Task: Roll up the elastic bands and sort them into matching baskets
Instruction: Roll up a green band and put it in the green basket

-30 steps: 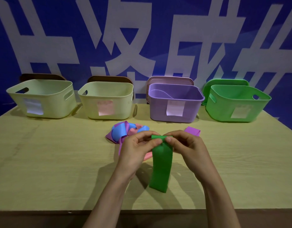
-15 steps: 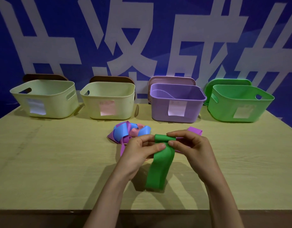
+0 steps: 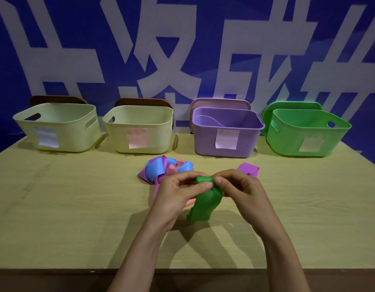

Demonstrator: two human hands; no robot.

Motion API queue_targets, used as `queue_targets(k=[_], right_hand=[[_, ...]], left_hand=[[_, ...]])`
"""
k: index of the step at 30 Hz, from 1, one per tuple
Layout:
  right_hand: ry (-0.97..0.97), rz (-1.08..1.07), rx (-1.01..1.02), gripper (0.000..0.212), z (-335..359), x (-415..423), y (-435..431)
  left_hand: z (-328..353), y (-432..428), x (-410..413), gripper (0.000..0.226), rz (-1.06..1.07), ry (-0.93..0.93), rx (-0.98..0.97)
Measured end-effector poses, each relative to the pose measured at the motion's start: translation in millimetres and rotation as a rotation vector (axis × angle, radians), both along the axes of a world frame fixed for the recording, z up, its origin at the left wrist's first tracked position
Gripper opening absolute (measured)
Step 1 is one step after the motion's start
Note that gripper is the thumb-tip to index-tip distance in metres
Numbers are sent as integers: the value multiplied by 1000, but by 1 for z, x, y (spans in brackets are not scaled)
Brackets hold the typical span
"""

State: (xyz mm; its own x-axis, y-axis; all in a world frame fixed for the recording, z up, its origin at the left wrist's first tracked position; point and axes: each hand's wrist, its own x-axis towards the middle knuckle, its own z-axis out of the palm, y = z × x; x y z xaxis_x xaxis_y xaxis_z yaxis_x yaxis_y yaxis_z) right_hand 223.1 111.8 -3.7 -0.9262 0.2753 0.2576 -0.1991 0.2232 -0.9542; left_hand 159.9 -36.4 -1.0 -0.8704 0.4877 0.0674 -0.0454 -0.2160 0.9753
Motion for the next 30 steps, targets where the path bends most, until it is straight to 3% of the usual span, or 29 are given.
queue_targets(k=[7, 12, 20, 25, 30], right_hand=[[46, -24, -93, 22, 1, -2, -3], [70, -62, -214, 11, 1, -3, -4], [115, -37, -134, 25, 2, 0, -4], [159, 1, -114, 29, -1, -3, -3], [51, 43, -122, 34, -1, -1, -5]], left_hand=[[0, 1, 1, 24, 4, -5, 24], [-5, 1, 1, 25, -47, -2, -104], [-3, -2, -1, 21, -91, -53, -46], [-1, -1, 0, 31, -77, -74, -10], [-5, -1, -1, 21, -6, -88, -28]])
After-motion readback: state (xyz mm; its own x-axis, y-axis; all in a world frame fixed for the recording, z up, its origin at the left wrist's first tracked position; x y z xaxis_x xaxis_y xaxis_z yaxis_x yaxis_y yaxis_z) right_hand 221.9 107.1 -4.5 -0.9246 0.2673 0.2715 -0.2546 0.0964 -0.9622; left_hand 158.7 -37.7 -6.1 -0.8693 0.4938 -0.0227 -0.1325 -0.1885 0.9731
